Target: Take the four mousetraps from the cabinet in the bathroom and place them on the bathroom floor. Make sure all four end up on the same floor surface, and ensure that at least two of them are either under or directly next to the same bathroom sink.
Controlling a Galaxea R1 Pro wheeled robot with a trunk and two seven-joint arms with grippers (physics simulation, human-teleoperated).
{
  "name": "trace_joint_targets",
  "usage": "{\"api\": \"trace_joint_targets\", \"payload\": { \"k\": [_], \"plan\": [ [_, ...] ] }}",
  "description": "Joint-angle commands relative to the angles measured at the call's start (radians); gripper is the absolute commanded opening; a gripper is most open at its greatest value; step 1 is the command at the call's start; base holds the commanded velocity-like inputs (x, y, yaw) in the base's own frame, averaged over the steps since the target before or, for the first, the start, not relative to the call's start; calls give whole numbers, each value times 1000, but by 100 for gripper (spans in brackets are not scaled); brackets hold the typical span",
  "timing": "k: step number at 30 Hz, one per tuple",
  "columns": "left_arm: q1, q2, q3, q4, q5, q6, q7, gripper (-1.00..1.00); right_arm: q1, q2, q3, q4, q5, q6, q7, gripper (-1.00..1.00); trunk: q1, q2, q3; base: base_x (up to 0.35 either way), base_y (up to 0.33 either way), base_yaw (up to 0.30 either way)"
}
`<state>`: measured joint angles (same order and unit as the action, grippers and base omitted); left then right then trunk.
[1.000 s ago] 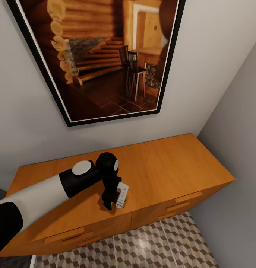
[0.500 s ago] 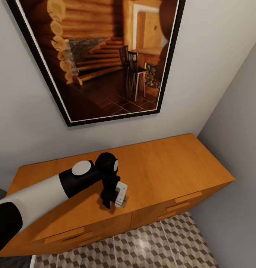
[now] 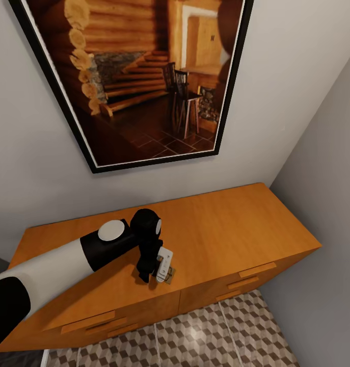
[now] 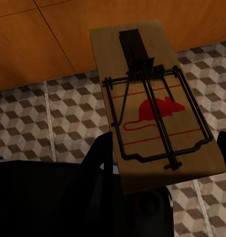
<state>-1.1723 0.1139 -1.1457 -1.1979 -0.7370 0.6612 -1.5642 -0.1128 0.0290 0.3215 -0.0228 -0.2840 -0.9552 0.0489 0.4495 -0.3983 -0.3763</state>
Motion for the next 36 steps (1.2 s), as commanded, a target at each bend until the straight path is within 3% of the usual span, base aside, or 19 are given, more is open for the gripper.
{"api": "trace_joint_targets", "payload": {
  "k": [1, 36],
  "plan": [
    [-1, 1, -2, -2, -6, 11, -7, 100, -1, 0, 5, 1, -12, -4, 6, -100, 1, -2, -2, 0, 0, 0],
    [-1, 0, -2, -1, -7, 12, -7, 100, -1, 0, 5, 1, -12, -4, 6, -100, 1, -2, -2, 0, 0, 0]
  ]
}}
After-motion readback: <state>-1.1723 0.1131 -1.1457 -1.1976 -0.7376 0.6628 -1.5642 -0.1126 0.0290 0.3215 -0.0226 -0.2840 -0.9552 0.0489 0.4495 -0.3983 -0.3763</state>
